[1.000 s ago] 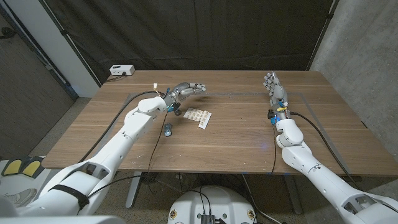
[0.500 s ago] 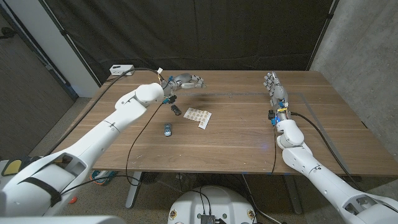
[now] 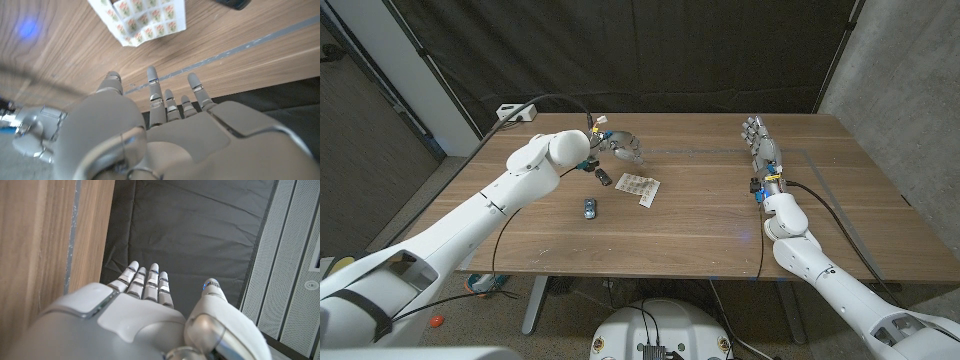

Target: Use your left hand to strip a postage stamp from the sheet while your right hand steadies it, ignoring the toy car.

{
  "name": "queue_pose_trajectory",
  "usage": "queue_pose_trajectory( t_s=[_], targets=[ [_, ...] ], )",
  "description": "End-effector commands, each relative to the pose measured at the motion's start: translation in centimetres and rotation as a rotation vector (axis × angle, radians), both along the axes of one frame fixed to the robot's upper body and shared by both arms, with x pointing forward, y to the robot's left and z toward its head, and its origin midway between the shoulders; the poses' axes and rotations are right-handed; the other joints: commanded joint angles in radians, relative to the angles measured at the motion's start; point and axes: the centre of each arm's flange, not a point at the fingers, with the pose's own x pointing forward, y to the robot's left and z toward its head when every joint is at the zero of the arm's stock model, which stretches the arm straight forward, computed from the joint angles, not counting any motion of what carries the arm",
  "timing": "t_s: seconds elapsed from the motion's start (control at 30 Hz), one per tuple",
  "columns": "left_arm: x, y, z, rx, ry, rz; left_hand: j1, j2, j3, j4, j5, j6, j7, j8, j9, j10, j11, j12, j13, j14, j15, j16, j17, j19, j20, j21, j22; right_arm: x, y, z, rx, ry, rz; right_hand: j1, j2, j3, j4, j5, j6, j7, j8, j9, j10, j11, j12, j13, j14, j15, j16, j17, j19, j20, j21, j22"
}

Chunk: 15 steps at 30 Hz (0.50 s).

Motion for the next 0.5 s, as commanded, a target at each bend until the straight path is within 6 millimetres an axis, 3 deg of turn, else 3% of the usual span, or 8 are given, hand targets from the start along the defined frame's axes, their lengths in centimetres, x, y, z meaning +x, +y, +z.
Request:
queue_pose_trajectory(
  t_s=[0.03,0.17,0.2,0.5],
  targets=[
    [0.2,2.4,1.5,0.384,-0.211,0.415,-0.008,0.0,-0.006,-0.002,0.011,0.034,-0.015,0.005,-0.005,0.009,-0.004,-0.005,-0.001,-0.002,0.0,0.015,0.0,-0.255,0.012,0.002,-0.002,-0.4,-0.3,-1.0,0.018,0.0,0.003,0.003,-0.004,-0.003,-0.007,0.0,0.009,-0.004,0.005,0.002,0.006,-0.002,0.004,0.004,0.011,-0.002,-0.002,0.002,0.007,-0.005,-0.005,0.003],
    [1.1,2.7,1.2,0.388,-0.185,0.427,-0.002,0.0,-0.005,-0.007,0.014,0.044,-0.032,0.004,-0.012,0.014,-0.013,-0.008,-0.003,0.004,-0.004,0.02,-0.002,-0.25,0.018,0.003,-0.005,-0.5,-0.6,-1.1,0.023,-0.002,-0.002,0.001,-0.006,-0.004,-0.006,-0.001,0.009,-0.005,0.005,0.002,0.006,-0.003,0.004,0.005,0.011,-0.002,-0.002,0.002,0.007,-0.007,-0.006,0.003],
    [1.3,2.8,1.1,0.392,-0.183,0.432,0.005,-0.003,-0.005,-0.012,0.016,0.045,-0.049,0.001,-0.016,0.016,-0.014,-0.01,-0.005,0.004,-0.003,0.021,-0.004,-0.25,0.019,0.003,-0.006,-0.5,-0.6,-1.1,0.023,-0.002,-0.005,0.001,-0.006,-0.004,-0.006,-0.001,0.009,-0.005,0.005,0.002,0.006,-0.003,0.004,0.005,0.011,-0.002,-0.002,0.002,0.007,-0.006,-0.006,0.003],
    [2.3,2.9,0.4,0.364,-0.2,0.411,0.011,-0.016,-0.012,-0.021,0.02,0.023,-0.048,-0.018,-0.028,0.015,-0.021,-0.018,-0.008,0.003,-0.01,0.025,-0.008,-0.246,0.013,0.003,-0.011,-0.1,-0.6,-1.6,0.031,0.002,0.002,-0.002,-0.007,-0.006,-0.005,-0.001,0.009,-0.004,0.004,0.002,0.008,-0.002,0.004,0.005,0.013,-0.003,-0.001,0.003,0.008,-0.007,-0.008,0.003]
  ],
)
